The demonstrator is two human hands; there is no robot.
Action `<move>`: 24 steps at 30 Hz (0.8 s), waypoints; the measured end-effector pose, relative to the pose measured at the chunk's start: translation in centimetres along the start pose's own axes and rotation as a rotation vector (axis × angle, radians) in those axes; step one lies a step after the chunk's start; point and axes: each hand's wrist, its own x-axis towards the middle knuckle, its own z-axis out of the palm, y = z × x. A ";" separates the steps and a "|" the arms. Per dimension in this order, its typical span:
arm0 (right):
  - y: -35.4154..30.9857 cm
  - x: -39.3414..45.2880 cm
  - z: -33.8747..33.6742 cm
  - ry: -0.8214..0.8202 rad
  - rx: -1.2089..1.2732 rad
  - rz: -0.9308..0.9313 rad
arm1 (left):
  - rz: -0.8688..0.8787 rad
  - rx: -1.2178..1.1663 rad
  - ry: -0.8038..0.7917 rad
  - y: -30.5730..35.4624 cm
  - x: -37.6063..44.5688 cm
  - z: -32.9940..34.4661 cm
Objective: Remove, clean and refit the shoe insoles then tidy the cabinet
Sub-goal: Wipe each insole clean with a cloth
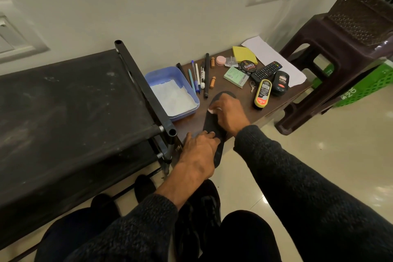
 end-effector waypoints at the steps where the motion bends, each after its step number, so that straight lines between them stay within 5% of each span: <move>1: 0.0 0.0 -0.1 -0.012 -0.012 -0.020 | -0.005 0.009 0.000 0.0 0.1 0.0; 15: 2.1 1.6 -0.6 0.167 0.105 0.472 | 0.013 -0.073 0.049 -0.6 -0.4 0.4; 24: -1.0 -7.5 0.9 0.172 0.047 0.197 | 0.033 -0.103 0.165 -1.2 -0.9 1.5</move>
